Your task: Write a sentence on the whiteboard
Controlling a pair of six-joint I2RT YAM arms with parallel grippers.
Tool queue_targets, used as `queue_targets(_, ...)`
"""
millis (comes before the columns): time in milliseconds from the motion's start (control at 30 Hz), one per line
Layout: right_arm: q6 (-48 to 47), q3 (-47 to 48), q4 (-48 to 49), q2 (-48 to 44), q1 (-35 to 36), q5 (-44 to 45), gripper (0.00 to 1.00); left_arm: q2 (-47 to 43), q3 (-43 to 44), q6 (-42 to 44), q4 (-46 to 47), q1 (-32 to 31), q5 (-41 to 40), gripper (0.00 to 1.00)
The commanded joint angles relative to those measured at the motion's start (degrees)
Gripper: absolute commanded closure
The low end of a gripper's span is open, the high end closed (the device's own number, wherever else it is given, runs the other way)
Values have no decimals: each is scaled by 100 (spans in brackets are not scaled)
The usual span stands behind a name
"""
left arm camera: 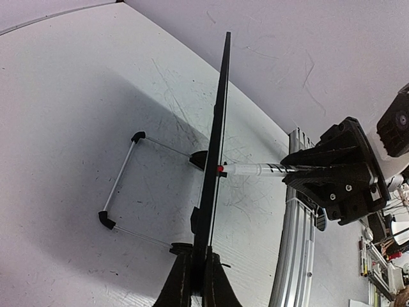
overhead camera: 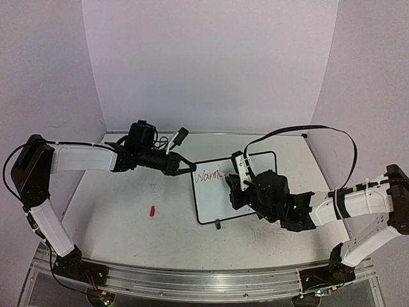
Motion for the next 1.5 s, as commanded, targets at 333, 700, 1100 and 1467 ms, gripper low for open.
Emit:
queue_targets(333, 244, 65, -263, -144, -21, 556, 100, -278, -12, 10, 138, 8, -2, 100)
queue_targets(700, 75, -326, 15, -633, -29, 225, 100, -292, -10, 18, 135, 8, -7, 100)
queue_targets(1100, -111, 61, 189, -343, -29, 211, 100, -302, -10, 19, 135, 8, 8, 100)
queue_targets(1467, -103, 143, 213, -180, -94, 343, 100, -325, -10, 4, 137, 8, 47, 100)
